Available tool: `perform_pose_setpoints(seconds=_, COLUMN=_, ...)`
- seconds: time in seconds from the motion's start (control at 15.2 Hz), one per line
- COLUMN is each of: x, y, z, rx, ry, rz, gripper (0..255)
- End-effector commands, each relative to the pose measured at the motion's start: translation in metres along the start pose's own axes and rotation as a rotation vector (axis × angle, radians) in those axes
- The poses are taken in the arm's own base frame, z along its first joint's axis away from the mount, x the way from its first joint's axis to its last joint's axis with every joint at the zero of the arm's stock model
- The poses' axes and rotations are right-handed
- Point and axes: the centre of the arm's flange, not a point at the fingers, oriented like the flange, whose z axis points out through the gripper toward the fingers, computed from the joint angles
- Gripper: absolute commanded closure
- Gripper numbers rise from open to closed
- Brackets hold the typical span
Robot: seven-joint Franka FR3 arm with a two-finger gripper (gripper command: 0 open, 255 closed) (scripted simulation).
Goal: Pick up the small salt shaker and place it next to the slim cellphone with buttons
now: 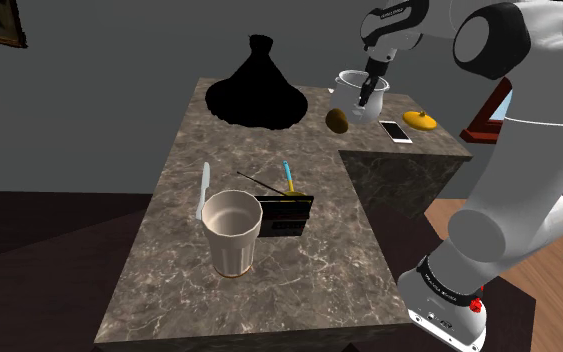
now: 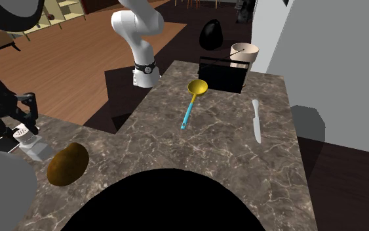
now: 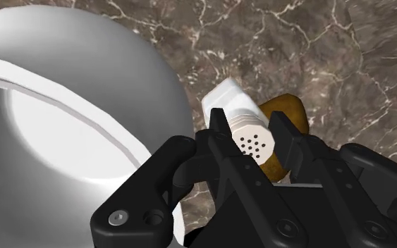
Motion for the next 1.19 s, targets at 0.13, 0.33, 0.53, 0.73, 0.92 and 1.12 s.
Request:
perform_pose_setpoints(seconds=0.13, x=0.0, y=-0.001, z=0.026, rx=0.004, ry=-0.005, rz=-0.001, gripper=255)
perform_pose_setpoints(seconds=0.33, x=0.0, y=0.0, z=0.039, rx=0.004, ry=-0.005, rz=-0.001, gripper=255)
perform_pose_setpoints(seconds=0.53, x=0.0, y=0.0, z=0.039, rx=0.004, ry=-0.005, rz=-0.001, gripper=255)
perform_pose_setpoints(seconds=0.73, x=0.0, y=0.0, z=0.039, rx=0.004, ry=-0.005, rz=-0.001, gripper=255)
perform_pose_setpoints(seconds=0.92, x=0.002, y=0.009, z=0.041, rx=0.004, ry=-0.005, rz=-0.001, gripper=0)
perform_pose_setpoints(seconds=1.12, x=0.004, y=0.01, z=0.037, rx=0.004, ry=-0.005, rz=-0.002, gripper=0)
